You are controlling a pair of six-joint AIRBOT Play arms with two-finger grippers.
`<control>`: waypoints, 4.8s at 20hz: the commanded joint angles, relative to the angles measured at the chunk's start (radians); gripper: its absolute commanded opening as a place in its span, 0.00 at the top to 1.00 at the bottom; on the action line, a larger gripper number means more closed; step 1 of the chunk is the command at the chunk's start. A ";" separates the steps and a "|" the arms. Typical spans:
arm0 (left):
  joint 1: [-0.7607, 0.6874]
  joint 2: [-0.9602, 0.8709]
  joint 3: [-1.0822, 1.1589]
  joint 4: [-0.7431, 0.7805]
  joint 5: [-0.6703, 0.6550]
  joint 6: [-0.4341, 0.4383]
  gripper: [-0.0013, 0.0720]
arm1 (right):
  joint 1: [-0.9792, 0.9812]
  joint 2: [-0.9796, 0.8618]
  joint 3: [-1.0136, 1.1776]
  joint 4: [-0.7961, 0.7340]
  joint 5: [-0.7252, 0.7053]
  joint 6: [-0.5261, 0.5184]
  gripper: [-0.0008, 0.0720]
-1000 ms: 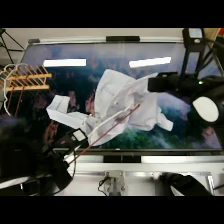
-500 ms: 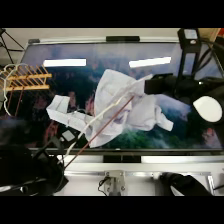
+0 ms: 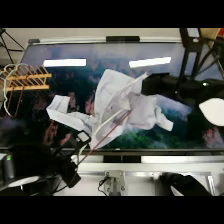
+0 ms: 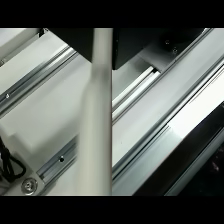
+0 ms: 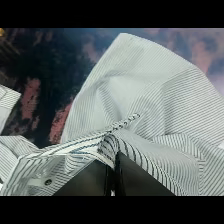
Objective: Fold the shirts.
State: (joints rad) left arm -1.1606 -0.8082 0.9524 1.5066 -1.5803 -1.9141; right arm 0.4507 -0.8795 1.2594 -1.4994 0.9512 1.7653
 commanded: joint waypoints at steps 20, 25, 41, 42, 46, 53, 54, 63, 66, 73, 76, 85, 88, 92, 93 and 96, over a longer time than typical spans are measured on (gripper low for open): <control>0.281 -0.076 0.338 0.064 -0.056 0.117 0.91 | 0.000 0.290 0.001 0.248 -0.174 -0.159 0.88; 0.281 -0.086 0.336 -0.098 -0.082 0.153 0.91 | 0.000 0.259 0.001 0.260 -0.182 -0.159 0.88; 0.338 -0.263 0.204 -0.153 0.328 0.212 0.91 | 0.000 0.142 0.000 0.567 -0.128 -0.200 0.88; 0.354 -0.263 0.204 -0.154 0.327 0.217 0.91 | 0.000 0.136 0.000 0.585 -0.119 -0.201 0.88; 0.435 -0.258 0.205 -0.154 0.332 0.219 0.91 | 0.000 0.134 0.001 0.627 -0.052 -0.212 0.88; 0.513 -0.148 0.205 -0.138 0.263 0.222 0.91 | 0.000 0.134 0.001 0.596 -0.081 -0.211 0.88; 0.521 -0.132 0.205 -0.138 0.237 0.222 0.91 | 0.000 0.134 0.001 0.596 -0.115 -0.211 0.88; 0.443 -0.117 0.204 -0.138 0.127 0.271 0.91 | 0.000 0.134 0.001 0.600 -0.446 -0.241 0.88; 0.443 -0.087 0.204 -0.118 0.062 0.267 0.91 | 0.000 0.134 0.000 0.568 -0.430 -0.245 0.88; 0.443 0.032 0.204 -0.148 -0.049 0.412 0.91 | -0.001 0.124 0.000 0.450 -0.426 -0.220 0.88; 0.443 0.020 0.203 -0.185 -0.051 0.452 0.91 | 0.000 0.109 0.001 0.467 -0.426 -0.222 0.88; 0.444 -0.228 0.174 -0.142 0.289 0.339 0.91 | 0.000 0.187 0.001 0.730 -0.340 -0.344 0.88; 0.443 -0.280 0.193 -0.168 0.385 0.350 0.91 | 0.000 0.179 0.000 0.771 -0.228 -0.331 0.88; 0.444 -0.290 0.243 -0.176 0.450 0.349 0.91 | 0.000 0.127 0.000 0.810 -0.005 -0.285 0.88; 0.443 -0.290 0.254 -0.176 0.455 0.349 0.91 | 0.000 0.111 0.000 0.805 0.027 -0.282 0.88; 0.443 -0.290 0.262 -0.175 0.453 0.350 0.91 | 0.000 0.065 0.000 0.795 0.047 -0.281 0.82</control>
State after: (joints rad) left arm -0.7177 -1.0939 1.1999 1.3338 -1.1542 -1.5658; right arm 0.4503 -0.7780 1.2598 -0.7101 0.9203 1.4742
